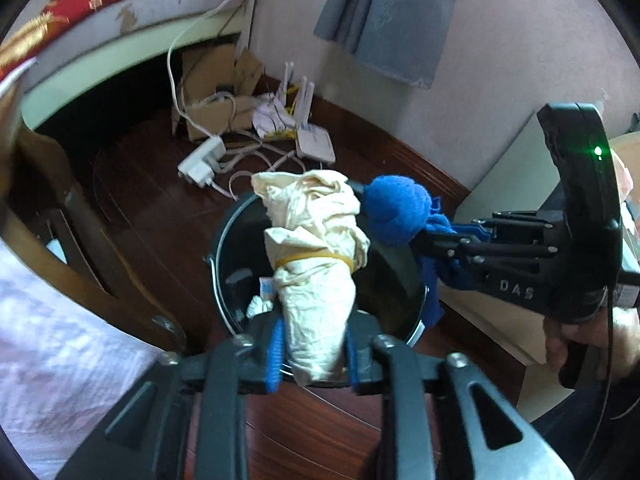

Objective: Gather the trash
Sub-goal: 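Carry the beige bundle and blue cloth over the black bin and release both, then move both tools back over the bed toward the blue cups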

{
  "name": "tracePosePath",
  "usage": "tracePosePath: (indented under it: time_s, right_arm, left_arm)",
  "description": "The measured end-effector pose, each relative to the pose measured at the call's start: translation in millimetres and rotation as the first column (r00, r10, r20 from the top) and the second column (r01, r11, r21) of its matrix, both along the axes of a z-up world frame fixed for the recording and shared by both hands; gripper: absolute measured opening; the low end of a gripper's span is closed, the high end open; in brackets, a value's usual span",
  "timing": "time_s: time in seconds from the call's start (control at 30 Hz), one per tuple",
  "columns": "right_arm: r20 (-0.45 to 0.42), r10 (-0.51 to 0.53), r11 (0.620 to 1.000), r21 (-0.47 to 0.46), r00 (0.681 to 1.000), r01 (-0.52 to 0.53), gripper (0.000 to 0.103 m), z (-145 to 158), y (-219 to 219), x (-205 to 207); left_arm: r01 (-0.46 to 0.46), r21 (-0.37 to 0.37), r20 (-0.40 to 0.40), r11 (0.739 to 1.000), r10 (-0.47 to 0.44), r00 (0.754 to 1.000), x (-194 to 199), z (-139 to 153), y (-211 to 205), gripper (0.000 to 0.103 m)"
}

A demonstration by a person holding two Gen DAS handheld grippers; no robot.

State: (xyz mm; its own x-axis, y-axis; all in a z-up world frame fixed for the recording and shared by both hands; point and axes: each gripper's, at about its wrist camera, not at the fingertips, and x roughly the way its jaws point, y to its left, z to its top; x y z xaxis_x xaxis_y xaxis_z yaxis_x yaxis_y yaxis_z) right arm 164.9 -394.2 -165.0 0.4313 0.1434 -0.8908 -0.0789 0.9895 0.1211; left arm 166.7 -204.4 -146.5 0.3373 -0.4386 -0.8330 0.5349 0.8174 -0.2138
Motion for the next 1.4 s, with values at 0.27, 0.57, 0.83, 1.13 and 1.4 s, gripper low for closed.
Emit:
tracePosePath:
  time_s: [0.27,0.57,0.83,1.13,1.4]
  right_arm:
    - [0.024,-0.167,0.98,-0.104,0.986,0.168,0.103,3.3,-32.1,5.6]
    - [0.082,-0.144,0.982,-0.114,0.986,0.153,0.103,30.9,-18.1,2.4]
    - [0.159,-0.121,0.986,-0.092,0.98,0.136,0.103,65.7,0.8,-5.7]
    - [0.231,-0.061,0.993,-0.087,0.971,0.083,0.103,95.3,31.7,-11.5]
    - [0.305,0.016,0.998,-0.064,0.952,0.004,0.103,119.3,73.8,-2.5]
  left_arm:
    - [-0.118,0.071,0.076,0.99,0.113,0.991,-3.1,1.5,18.0,0.103]
    - [-0.131,0.054,0.148,0.99,0.122,0.981,-9.3,29.5,25.8,0.103]
    - [-0.16,0.043,0.22,0.986,0.146,0.964,-11.0,60.9,39.5,0.103]
    - [-0.214,0.027,0.283,0.976,0.198,0.938,-20.7,87.1,69.8,0.103]
    - [-0.311,0.003,0.34,0.95,0.291,0.894,-27.1,110.4,128.1,0.103]
